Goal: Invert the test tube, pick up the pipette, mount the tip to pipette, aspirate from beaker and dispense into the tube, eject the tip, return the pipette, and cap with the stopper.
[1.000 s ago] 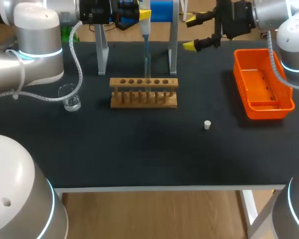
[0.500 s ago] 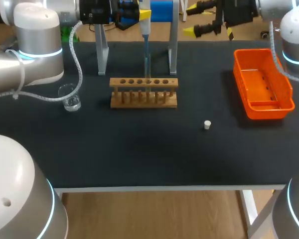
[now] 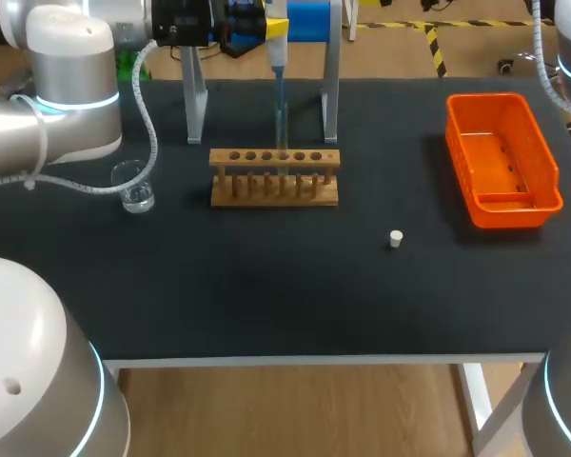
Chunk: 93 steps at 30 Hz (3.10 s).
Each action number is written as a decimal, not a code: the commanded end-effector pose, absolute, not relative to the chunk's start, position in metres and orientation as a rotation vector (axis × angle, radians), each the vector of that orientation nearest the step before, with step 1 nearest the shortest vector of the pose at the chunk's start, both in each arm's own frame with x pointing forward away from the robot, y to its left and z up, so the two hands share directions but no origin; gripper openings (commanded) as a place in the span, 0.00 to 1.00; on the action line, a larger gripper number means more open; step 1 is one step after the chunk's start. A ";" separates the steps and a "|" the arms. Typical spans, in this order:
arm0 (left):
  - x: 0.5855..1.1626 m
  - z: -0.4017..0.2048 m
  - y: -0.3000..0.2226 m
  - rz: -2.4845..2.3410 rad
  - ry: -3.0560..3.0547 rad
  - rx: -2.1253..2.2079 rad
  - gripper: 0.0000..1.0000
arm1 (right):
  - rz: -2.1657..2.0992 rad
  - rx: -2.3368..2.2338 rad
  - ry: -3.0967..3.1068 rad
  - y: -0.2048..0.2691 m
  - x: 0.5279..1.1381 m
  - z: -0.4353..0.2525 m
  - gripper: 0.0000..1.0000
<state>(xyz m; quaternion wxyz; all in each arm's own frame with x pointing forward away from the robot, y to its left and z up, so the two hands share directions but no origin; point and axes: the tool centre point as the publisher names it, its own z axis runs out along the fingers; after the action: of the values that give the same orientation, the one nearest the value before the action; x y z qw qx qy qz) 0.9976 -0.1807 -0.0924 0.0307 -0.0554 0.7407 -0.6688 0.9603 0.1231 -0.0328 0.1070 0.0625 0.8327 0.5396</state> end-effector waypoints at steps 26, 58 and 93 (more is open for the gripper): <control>0.996 -0.091 -0.181 -2.057 2.283 -0.175 0.00 | 1.538 0.328 2.507 0.172 0.966 0.014 0.00; 0.996 -0.091 -0.181 -2.057 2.283 -0.175 0.00 | 1.508 0.338 2.516 0.231 0.999 -0.004 0.00; 0.996 -0.091 -0.181 -2.057 2.283 -0.175 0.00 | 1.486 0.369 2.550 0.235 0.999 -0.021 0.00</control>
<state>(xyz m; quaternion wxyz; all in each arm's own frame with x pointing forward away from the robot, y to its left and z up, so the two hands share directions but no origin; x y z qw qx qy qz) 0.9970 -0.1806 -0.0953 0.0303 -0.0556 0.7413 -0.6682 0.9999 0.2361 -0.0177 0.0842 0.1233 0.8532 0.4998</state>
